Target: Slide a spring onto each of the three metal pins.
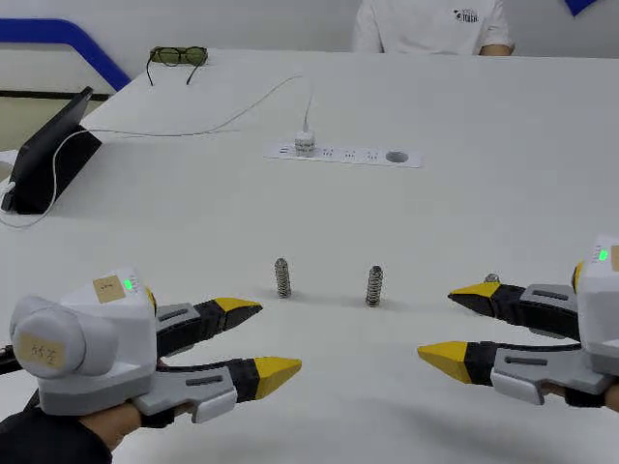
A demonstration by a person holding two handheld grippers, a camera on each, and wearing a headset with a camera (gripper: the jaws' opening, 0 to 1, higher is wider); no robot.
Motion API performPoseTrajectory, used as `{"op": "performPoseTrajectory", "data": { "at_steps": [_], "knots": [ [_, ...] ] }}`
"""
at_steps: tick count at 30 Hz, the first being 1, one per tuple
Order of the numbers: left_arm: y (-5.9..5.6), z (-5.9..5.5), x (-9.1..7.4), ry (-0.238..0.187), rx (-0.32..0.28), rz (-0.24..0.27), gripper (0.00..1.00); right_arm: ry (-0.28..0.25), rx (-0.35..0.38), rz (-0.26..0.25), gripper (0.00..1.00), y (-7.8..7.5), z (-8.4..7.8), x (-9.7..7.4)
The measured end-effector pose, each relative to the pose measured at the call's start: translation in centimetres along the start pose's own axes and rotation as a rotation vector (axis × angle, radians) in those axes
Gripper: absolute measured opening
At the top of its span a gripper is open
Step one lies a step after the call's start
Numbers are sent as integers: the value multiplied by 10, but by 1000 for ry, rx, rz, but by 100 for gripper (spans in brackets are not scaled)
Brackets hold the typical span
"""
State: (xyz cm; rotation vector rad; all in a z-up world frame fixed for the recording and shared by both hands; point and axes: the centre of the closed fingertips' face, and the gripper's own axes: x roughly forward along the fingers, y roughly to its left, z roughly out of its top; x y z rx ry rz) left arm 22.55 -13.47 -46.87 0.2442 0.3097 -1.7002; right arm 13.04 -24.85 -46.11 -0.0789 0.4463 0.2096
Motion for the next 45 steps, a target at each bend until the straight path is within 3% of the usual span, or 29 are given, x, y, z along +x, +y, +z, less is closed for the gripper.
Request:
{"op": "performPoseTrajectory", "data": {
  "at_steps": [17,45],
  "knots": [
    [1,-2,0,3,-8,9,50,-16,51,-119,56,-32,-19,-28],
    [12,-7,-5,7,-29,56,55,-29,89,-181,62,-43,-33,-47]
  ]
}}
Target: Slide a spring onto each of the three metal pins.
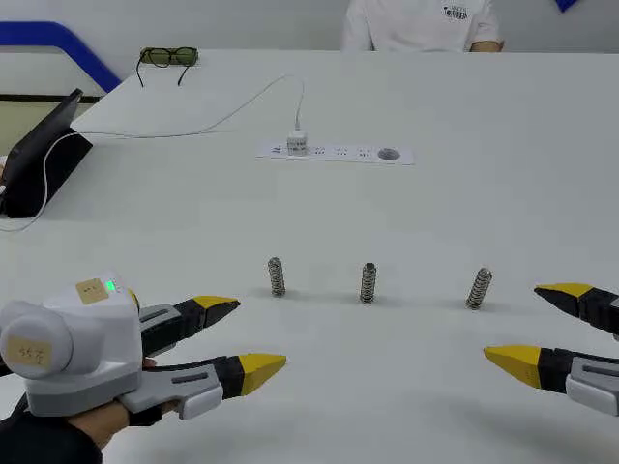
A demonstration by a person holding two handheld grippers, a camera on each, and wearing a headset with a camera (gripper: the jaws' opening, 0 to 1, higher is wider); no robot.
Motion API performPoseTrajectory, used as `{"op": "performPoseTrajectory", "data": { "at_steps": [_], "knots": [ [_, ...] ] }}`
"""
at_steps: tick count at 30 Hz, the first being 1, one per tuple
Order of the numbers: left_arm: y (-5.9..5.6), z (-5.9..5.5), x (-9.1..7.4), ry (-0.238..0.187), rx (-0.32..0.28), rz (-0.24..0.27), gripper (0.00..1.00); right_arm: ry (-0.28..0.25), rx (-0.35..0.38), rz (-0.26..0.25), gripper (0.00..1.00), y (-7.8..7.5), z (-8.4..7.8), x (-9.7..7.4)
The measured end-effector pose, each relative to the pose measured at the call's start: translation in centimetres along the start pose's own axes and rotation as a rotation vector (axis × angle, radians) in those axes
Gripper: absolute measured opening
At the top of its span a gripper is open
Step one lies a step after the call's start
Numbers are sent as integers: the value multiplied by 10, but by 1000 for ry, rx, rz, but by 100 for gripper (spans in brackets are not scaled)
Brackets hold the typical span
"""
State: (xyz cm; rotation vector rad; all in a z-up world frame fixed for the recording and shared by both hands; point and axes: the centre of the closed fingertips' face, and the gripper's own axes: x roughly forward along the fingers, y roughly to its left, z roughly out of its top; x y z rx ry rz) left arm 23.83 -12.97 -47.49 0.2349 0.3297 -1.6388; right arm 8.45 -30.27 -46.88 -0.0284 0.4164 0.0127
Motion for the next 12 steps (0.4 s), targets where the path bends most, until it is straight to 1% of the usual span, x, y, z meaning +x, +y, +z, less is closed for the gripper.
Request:
{"op": "performPoseTrajectory", "data": {
  "at_steps": [12],
  "knots": [
    [5,-4,-2,4,-12,20,58,-3,1,-8,62,-2,0,-1]
  ]
}}
